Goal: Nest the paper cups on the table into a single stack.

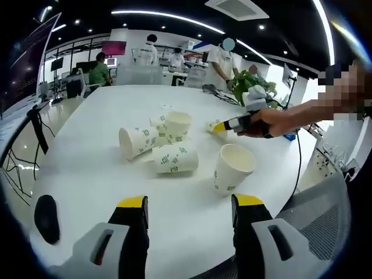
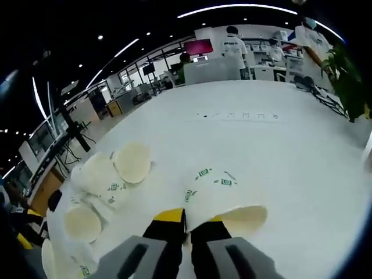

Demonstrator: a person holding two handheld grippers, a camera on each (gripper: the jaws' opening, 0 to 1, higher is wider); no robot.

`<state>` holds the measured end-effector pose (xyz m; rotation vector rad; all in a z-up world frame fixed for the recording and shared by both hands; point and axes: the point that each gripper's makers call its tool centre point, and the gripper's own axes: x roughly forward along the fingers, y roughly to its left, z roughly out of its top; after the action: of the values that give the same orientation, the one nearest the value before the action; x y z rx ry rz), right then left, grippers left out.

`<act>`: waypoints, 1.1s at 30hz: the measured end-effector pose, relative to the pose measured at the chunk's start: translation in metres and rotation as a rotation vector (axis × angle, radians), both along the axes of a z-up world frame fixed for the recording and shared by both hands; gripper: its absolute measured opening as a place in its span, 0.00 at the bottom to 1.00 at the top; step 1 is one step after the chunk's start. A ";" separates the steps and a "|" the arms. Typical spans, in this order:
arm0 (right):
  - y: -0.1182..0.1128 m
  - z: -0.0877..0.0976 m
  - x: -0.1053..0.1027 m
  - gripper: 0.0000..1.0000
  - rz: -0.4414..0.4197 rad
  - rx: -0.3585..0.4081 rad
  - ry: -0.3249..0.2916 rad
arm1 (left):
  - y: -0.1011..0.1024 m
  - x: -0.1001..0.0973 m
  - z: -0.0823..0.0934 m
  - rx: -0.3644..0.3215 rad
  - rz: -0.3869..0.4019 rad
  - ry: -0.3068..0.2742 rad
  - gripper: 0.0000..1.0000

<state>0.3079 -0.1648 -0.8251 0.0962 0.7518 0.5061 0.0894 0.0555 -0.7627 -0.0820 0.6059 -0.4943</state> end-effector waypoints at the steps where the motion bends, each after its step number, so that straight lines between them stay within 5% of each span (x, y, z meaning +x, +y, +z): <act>1: 0.002 0.002 0.000 0.00 0.005 0.003 0.000 | -0.001 -0.001 0.000 0.001 -0.002 0.000 0.57; 19: 0.003 0.030 -0.006 0.00 0.086 -0.090 -0.025 | -0.005 -0.002 0.006 0.002 -0.020 -0.026 0.56; 26: -0.008 0.020 -0.021 0.00 0.162 -0.209 0.060 | -0.009 -0.003 0.005 0.008 -0.043 -0.033 0.56; 33: -0.008 0.040 -0.028 0.00 0.164 -0.228 0.083 | -0.011 -0.002 0.005 0.002 -0.056 -0.040 0.56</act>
<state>0.2795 -0.1726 -0.7847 -0.1591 0.8988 0.5713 0.0873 0.0448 -0.7578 -0.0529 0.5705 -0.5482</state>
